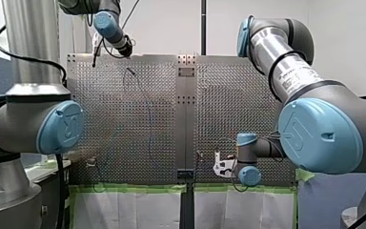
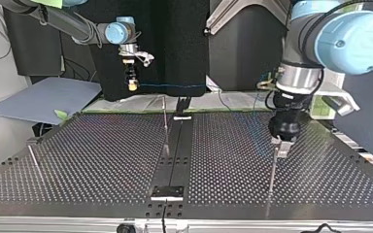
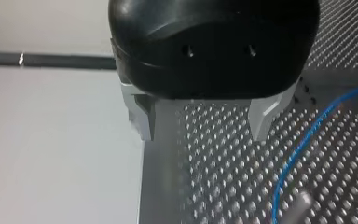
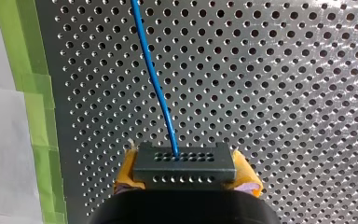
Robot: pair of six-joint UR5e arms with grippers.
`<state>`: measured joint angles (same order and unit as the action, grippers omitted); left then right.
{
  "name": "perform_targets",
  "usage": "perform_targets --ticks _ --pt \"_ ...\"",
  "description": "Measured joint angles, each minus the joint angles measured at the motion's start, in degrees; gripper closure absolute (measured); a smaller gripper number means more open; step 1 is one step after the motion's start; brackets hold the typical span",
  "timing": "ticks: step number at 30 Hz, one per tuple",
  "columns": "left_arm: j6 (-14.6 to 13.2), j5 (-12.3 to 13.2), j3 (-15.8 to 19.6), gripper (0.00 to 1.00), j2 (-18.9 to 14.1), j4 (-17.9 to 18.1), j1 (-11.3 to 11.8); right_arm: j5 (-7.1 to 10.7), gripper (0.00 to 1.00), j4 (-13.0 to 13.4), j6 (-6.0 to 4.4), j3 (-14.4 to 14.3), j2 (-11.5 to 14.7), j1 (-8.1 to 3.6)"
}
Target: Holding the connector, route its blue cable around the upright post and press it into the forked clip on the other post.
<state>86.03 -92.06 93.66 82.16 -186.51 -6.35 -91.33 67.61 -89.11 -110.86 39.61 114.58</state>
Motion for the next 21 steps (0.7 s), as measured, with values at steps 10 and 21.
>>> perform_targets --ticks 10,21 --pt "-3.2 -3.3 -3.0 0.0 4.8 2.5 -4.5 0.0 1.0 0.0 0.06 0.0 0.0 -0.17" --pt "-6.0 -8.6 -4.1 0.0 9.2 1.0 -9.9 0.01 1.0 0.4 0.09 0.0 0.0 -0.33"
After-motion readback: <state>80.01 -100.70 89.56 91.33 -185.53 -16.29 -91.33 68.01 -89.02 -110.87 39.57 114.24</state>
